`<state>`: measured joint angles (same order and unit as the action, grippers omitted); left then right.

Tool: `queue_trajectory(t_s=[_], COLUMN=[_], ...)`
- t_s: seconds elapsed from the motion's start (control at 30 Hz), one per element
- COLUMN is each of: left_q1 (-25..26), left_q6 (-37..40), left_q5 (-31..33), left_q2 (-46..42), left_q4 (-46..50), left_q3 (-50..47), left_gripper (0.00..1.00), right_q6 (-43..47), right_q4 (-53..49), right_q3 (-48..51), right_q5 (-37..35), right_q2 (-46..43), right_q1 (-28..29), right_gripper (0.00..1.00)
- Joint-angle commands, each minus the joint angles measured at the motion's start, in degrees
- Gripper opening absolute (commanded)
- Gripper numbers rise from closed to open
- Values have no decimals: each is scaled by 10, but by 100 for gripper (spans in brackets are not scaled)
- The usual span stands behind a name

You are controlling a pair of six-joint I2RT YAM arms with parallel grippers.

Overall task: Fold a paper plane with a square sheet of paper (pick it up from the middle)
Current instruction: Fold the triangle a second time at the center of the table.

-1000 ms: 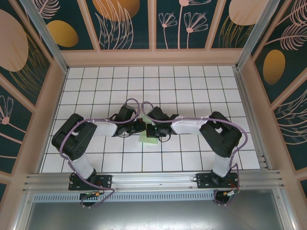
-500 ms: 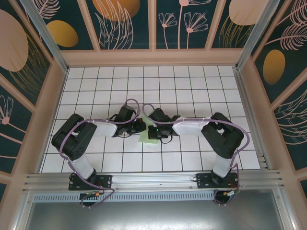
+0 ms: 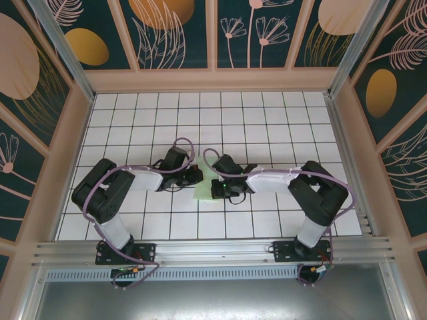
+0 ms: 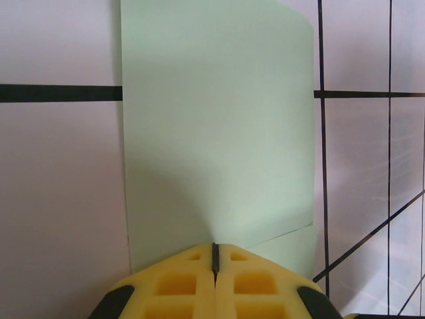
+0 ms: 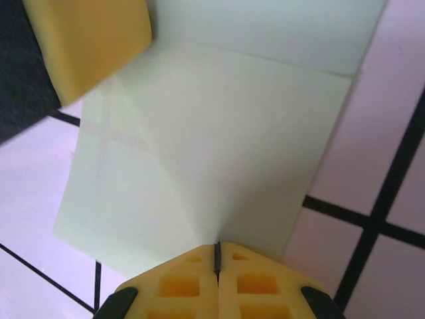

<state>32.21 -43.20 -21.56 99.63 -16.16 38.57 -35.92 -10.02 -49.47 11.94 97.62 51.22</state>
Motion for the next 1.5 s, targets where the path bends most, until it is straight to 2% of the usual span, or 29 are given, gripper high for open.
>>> queue_trajectory(t_s=[0.0, 0.13, 0.3, 0.67, 0.97, 1.3, 1.47], left_q1=[-2, -2, -1, -1, -1, -1, -1], left_q6=[-1, -1, -3, -7, -7, -10, -10], left_q5=[92, 90, 84, 76, 83, 82, 61], left_q2=[46, 43, 29, 26, 31, 36, 26], left_q4=[107, 108, 103, 97, 94, 89, 72], left_q3=[-36, -36, -35, -40, -45, -47, -45], left_gripper=[0, 0, 0, 0, 0, 0, 0], right_q6=[10, 20, 39, 18, 11, -9, -16], right_q4=[-62, -68, -28, 6, -6, -28, -40], right_q3=[28, 32, -5, -64, -8, 90, 96], right_q5=[18, 13, 1, -17, 0, 10, -8], right_q2=[-21, -42, -66, 31, 20, -57, -104], right_q1=[7, 7, 7, 0, 1, 1, 2], right_gripper=[0, 0, 0, 0, 0, 0, 0])
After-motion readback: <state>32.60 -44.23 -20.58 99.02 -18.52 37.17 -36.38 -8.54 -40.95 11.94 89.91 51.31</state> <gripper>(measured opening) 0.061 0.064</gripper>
